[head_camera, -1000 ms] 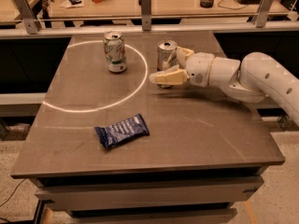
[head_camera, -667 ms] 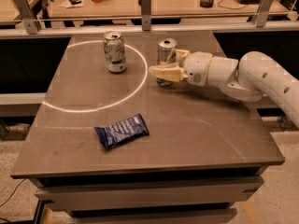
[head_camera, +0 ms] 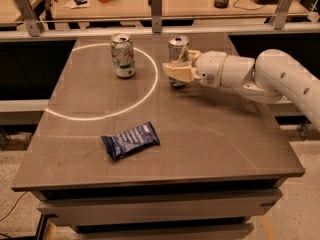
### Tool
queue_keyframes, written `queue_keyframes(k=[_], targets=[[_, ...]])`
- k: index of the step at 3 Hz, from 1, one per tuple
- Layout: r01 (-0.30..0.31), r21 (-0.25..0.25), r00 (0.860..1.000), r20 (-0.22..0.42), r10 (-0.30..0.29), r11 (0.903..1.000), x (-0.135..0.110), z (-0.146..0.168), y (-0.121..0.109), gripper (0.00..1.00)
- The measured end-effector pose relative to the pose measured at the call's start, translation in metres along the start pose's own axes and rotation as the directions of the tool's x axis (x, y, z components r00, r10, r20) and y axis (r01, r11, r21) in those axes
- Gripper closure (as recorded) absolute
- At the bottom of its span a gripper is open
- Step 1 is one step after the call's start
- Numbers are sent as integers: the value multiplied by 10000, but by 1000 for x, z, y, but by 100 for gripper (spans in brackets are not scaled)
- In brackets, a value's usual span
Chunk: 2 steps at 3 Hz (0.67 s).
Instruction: Move redbull can near rxbar blueberry
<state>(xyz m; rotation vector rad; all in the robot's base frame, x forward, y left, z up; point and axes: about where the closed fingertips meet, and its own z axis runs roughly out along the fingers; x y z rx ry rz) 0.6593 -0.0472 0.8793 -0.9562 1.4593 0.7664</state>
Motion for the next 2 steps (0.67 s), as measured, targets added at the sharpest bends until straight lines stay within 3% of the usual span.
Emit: queue_keyframes(k=[1, 2], targets=[[195, -67, 9998, -19, -195, 9998, -39, 7, -12, 100], [201, -60, 9998, -4, -201, 9998, -40, 7, -13, 100]])
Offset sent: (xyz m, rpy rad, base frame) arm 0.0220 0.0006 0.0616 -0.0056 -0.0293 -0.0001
